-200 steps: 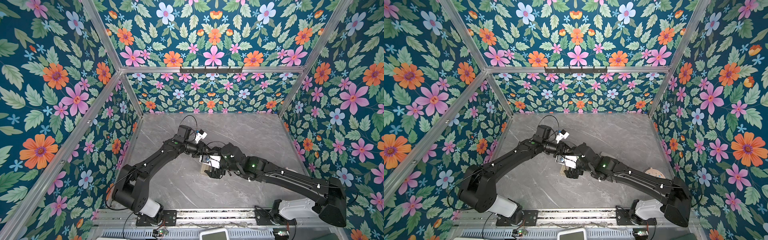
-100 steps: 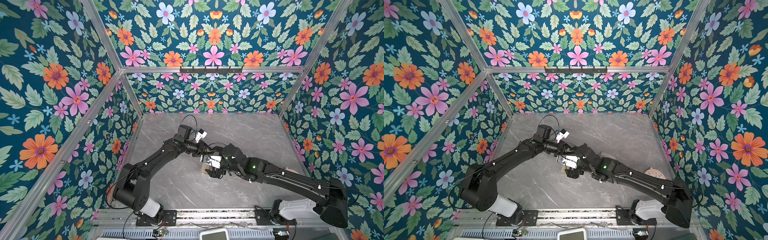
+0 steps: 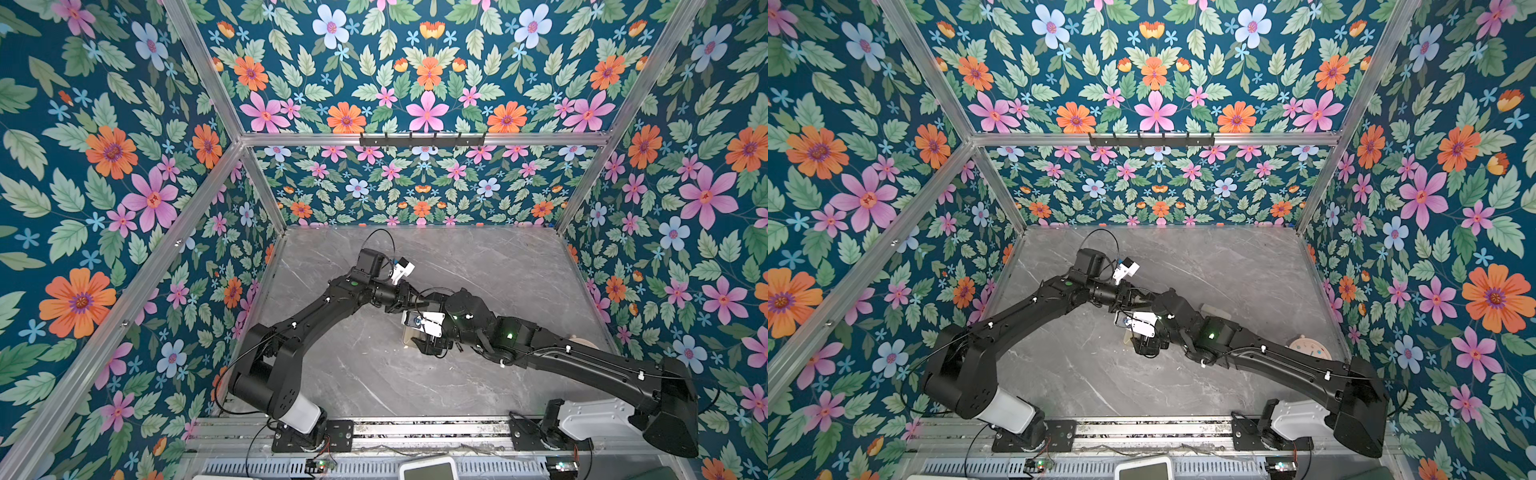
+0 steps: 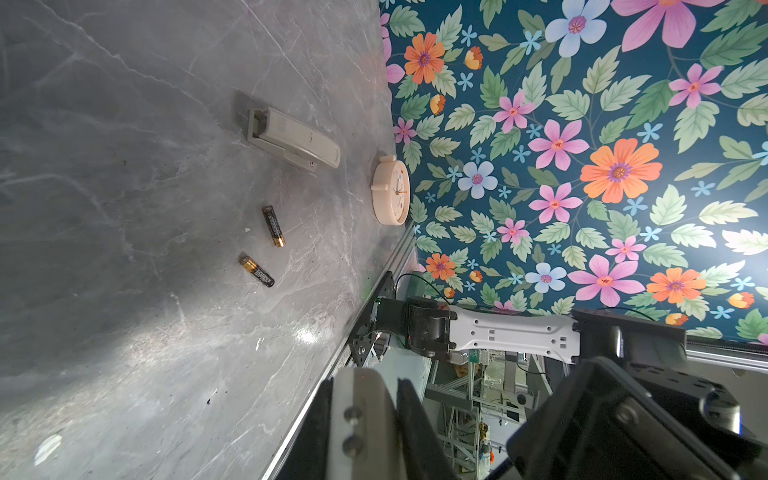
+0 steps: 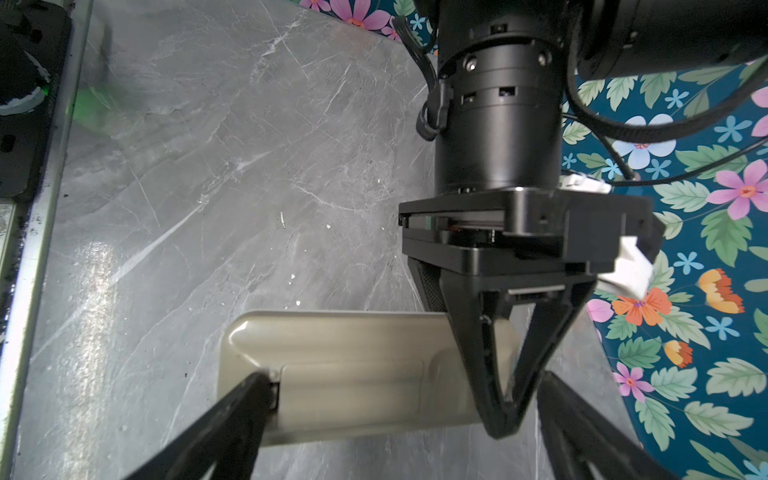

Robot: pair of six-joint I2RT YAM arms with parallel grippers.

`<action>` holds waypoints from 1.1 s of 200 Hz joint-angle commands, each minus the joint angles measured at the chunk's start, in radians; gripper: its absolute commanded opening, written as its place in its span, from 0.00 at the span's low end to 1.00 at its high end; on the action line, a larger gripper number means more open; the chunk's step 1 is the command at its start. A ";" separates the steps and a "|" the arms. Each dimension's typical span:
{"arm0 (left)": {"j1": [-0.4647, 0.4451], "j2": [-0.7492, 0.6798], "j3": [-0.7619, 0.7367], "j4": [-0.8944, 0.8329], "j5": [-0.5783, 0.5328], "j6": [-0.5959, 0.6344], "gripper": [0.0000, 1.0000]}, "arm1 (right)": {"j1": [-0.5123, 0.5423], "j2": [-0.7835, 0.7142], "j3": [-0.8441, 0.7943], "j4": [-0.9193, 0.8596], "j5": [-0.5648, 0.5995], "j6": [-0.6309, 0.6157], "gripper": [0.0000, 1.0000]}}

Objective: Load the batteries into the remote control

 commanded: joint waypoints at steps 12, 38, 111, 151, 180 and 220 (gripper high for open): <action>-0.003 0.006 0.008 -0.098 0.058 0.029 0.00 | -0.004 -0.009 -0.004 0.087 0.139 -0.020 0.99; -0.001 0.015 0.022 -0.143 0.036 0.058 0.00 | -0.001 -0.012 -0.005 0.094 0.143 -0.027 0.99; 0.011 0.017 0.031 -0.160 0.017 0.067 0.00 | 0.002 -0.022 -0.014 0.103 0.146 -0.031 0.99; 0.010 0.019 0.036 -0.156 0.023 0.064 0.00 | 0.002 -0.021 -0.017 0.100 0.130 -0.027 0.99; 0.011 0.019 0.039 -0.155 0.022 0.062 0.00 | 0.003 -0.025 -0.019 0.097 0.124 -0.024 0.99; 0.012 0.017 0.041 -0.164 0.006 0.072 0.00 | 0.003 -0.028 -0.018 0.092 0.113 -0.020 0.99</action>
